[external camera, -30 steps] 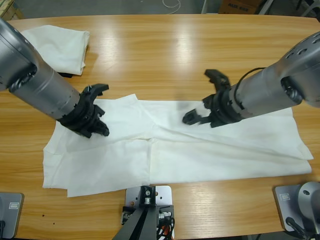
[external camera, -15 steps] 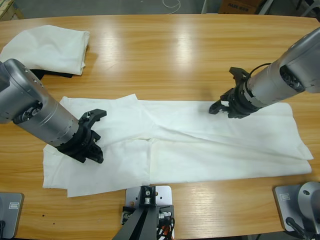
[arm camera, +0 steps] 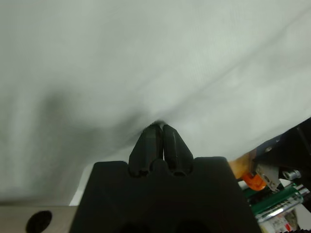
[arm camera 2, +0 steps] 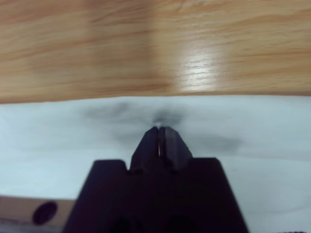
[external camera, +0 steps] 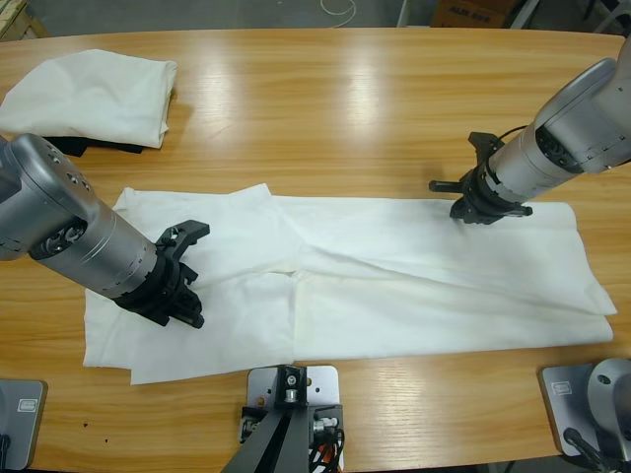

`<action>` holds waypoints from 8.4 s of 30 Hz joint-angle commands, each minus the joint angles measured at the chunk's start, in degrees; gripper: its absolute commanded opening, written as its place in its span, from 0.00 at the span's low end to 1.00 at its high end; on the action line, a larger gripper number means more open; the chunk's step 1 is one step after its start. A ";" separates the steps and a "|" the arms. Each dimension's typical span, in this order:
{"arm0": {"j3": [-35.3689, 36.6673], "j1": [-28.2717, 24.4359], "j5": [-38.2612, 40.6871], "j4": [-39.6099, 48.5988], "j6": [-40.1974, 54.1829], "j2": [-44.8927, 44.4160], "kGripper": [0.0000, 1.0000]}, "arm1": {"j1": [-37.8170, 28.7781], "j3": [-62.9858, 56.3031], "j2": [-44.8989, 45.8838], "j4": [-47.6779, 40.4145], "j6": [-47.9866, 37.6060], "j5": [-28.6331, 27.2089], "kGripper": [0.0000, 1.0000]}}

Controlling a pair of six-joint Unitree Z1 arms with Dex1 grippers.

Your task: Fold clothes

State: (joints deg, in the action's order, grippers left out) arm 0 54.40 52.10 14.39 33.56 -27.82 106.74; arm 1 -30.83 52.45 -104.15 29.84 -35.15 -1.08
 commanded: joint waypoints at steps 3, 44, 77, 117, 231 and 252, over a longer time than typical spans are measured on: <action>-2.76 4.75 -8.45 -0.86 -0.27 0.47 0.00 | 0.85 -0.72 -2.67 -0.77 0.93 -1.13 0.00; 1.04 -2.35 -15.27 3.20 -3.89 -2.78 0.20 | 2.36 1.22 9.60 1.37 10.72 2.14 0.00; -9.75 1.60 -15.95 -5.06 -2.82 1.83 0.00 | 12.82 -0.51 -5.85 -3.04 13.65 2.79 0.00; 2.64 -14.13 -21.60 9.49 8.38 -8.84 0.00 | 41.20 -12.58 13.19 3.20 -3.56 8.09 1.00; 1.48 -13.95 -24.06 16.63 3.91 -20.16 0.00 | -30.25 52.67 -8.24 36.72 -13.23 4.63 0.00; 1.29 -14.13 -23.97 16.54 3.91 -20.46 0.00 | -32.45 58.43 -19.05 30.80 -14.68 6.62 0.00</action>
State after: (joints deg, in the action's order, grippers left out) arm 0 57.55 38.63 -8.69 50.55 -23.59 86.55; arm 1 -62.70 109.53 -118.11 63.17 -48.92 5.10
